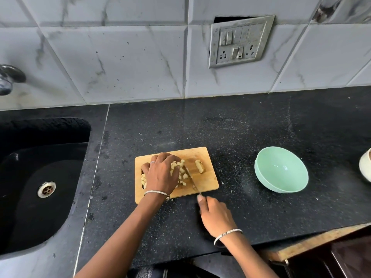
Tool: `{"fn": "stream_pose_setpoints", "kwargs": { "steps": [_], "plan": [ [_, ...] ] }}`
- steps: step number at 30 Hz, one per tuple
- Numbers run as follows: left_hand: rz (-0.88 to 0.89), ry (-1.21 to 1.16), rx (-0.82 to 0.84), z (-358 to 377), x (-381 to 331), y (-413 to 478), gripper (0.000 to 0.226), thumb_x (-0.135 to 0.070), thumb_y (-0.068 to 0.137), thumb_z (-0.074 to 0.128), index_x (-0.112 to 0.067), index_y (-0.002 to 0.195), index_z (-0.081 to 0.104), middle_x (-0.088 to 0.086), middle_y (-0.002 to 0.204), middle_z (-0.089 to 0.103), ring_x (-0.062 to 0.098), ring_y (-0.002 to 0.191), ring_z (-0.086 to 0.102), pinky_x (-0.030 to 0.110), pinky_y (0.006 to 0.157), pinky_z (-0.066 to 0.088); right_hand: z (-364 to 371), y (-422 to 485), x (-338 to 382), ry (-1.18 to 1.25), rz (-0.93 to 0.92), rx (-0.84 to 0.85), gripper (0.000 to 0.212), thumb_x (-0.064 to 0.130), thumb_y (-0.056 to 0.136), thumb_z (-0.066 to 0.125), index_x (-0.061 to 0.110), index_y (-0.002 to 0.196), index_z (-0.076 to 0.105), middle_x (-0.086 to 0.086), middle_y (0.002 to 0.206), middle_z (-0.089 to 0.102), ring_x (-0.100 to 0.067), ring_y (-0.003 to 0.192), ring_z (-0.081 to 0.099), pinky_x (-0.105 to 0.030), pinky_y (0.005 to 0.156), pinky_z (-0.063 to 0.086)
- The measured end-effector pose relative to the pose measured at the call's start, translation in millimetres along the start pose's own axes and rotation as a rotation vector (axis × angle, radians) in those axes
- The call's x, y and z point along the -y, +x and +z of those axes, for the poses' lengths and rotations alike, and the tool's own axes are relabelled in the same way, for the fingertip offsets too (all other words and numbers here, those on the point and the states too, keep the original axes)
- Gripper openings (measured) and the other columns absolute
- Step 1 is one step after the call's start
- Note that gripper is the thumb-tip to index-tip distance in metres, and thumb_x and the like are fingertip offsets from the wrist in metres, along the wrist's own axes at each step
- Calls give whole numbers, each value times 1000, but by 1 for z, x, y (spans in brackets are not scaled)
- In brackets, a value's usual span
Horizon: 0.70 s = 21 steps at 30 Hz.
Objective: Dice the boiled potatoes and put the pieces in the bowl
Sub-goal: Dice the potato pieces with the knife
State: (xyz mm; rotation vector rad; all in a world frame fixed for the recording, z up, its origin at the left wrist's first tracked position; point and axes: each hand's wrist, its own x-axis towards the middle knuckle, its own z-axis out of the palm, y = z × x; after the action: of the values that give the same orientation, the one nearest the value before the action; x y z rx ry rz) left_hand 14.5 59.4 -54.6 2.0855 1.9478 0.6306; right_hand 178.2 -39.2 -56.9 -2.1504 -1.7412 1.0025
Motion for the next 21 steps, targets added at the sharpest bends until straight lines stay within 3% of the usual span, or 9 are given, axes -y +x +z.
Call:
{"fn": "stream_pose_setpoints", "kwargs": {
  "steps": [5, 9, 12, 17, 19, 21],
  "plan": [
    [26, -20, -5, -4, -6, 2, 23, -29, 85, 62, -40, 105, 62, -13, 115, 57, 16, 108, 51, 36, 79, 24, -4, -4, 6, 78, -55, 8, 52, 55, 101, 27, 18, 84, 60, -4, 79, 66, -28, 82, 63, -40, 75, 49],
    [227, 73, 177, -11, -7, 5, 20, -35, 84, 60, -46, 99, 64, -21, 124, 54, 13, 122, 40, 43, 88, 29, -15, 2, -5, 8, -74, -32, 56, 64, 97, 25, 21, 86, 60, -3, 85, 68, -30, 85, 64, -41, 77, 50],
    [277, 158, 254, -16, -2, 10, 16, -37, 84, 60, -46, 96, 66, -24, 125, 54, 13, 125, 38, 45, 93, 25, -26, 4, -12, -8, -100, -28, 63, 73, 89, 24, 22, 82, 59, 0, 78, 66, -26, 79, 63, -41, 74, 51],
    [256, 201, 95, -20, 12, 18, 4, -35, 83, 66, -35, 83, 70, -19, 102, 67, 15, 111, 53, 44, 85, 23, -53, -1, -24, -6, -201, 9, 53, 68, 92, 37, 25, 78, 64, 7, 56, 58, -10, 55, 56, -33, 62, 46],
    [217, 203, 45, -19, 14, 20, 16, -46, 86, 63, -34, 81, 72, -19, 100, 69, 14, 108, 56, 43, 86, 22, -63, -2, -34, 19, -188, 10, 49, 67, 93, 40, 28, 77, 65, 8, 50, 54, -7, 47, 50, -31, 55, 41],
    [167, 178, 3, -16, 9, 21, 28, -55, 87, 58, -32, 79, 73, -18, 95, 70, 12, 103, 58, 41, 86, 20, -70, -1, -42, 73, -141, -20, 47, 66, 93, 42, 30, 75, 66, 3, 52, 55, -10, 48, 53, -36, 57, 44]
  ]
}}
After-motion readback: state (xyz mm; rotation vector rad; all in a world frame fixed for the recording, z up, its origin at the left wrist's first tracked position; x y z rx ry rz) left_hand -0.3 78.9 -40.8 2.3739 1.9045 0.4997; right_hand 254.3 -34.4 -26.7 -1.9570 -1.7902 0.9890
